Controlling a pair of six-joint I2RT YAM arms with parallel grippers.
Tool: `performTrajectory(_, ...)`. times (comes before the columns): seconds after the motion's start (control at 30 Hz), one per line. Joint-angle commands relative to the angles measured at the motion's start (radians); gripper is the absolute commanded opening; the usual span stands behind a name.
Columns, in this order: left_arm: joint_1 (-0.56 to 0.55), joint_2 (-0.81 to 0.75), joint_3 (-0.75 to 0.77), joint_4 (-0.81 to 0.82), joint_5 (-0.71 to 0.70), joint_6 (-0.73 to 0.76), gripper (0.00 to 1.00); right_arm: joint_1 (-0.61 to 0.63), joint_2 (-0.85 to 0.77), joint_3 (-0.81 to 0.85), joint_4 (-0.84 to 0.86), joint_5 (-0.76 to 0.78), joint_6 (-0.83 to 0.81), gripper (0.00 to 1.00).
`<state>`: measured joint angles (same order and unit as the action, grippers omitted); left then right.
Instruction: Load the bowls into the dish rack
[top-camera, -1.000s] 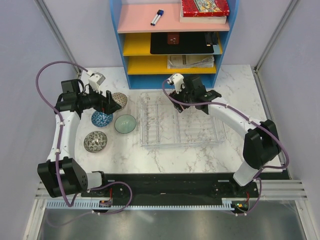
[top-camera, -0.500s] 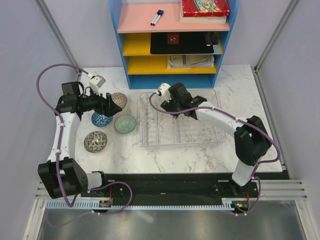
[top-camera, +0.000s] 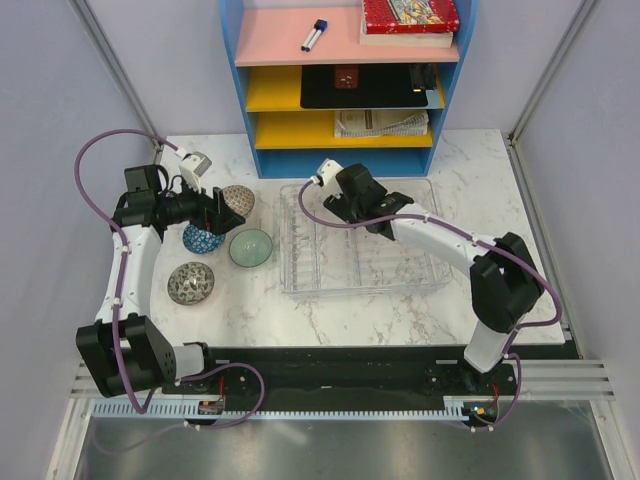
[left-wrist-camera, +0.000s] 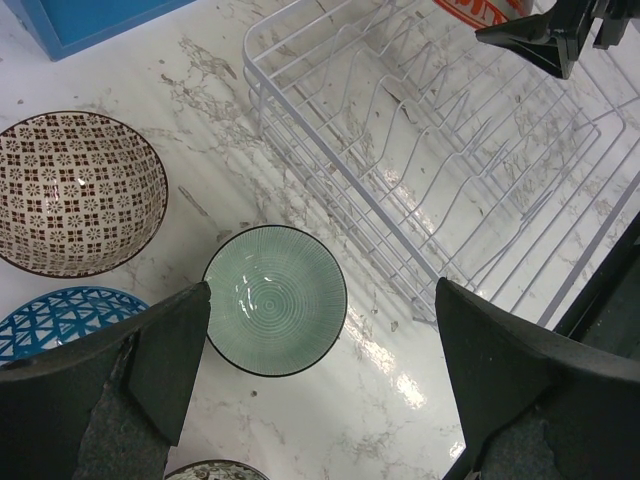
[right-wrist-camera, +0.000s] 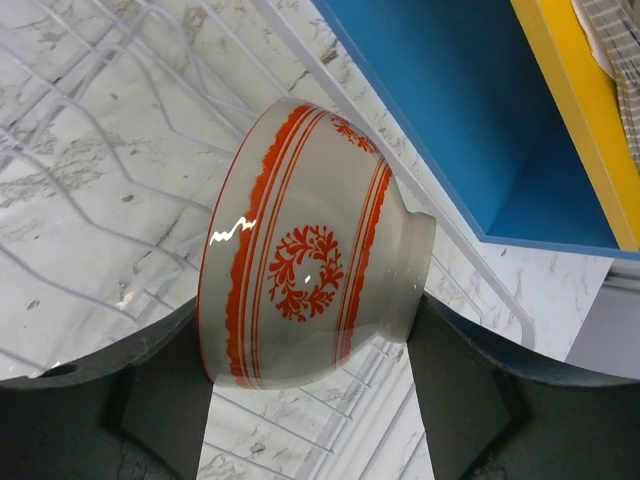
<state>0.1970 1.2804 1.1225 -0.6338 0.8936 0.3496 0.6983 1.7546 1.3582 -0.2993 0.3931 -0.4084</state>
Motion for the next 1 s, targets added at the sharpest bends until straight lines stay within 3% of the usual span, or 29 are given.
performTrajectory(0.0, 0.007, -0.007, -0.003, 0.022, 0.033, 0.031, 1.00, 0.026, -0.090, 0.056, -0.020, -0.078, -0.079, 0.00)
performTrajectory(0.37, 0.005, -0.006, -0.007, 0.022, 0.033, 0.028, 1.00, 0.047, -0.115, 0.025, -0.047, -0.122, -0.118, 0.00)
performTrajectory(0.97, 0.007, -0.003, -0.013, 0.020, 0.044, 0.034, 1.00, 0.113, 0.000, 0.032, -0.041, -0.086, -0.147, 0.00)
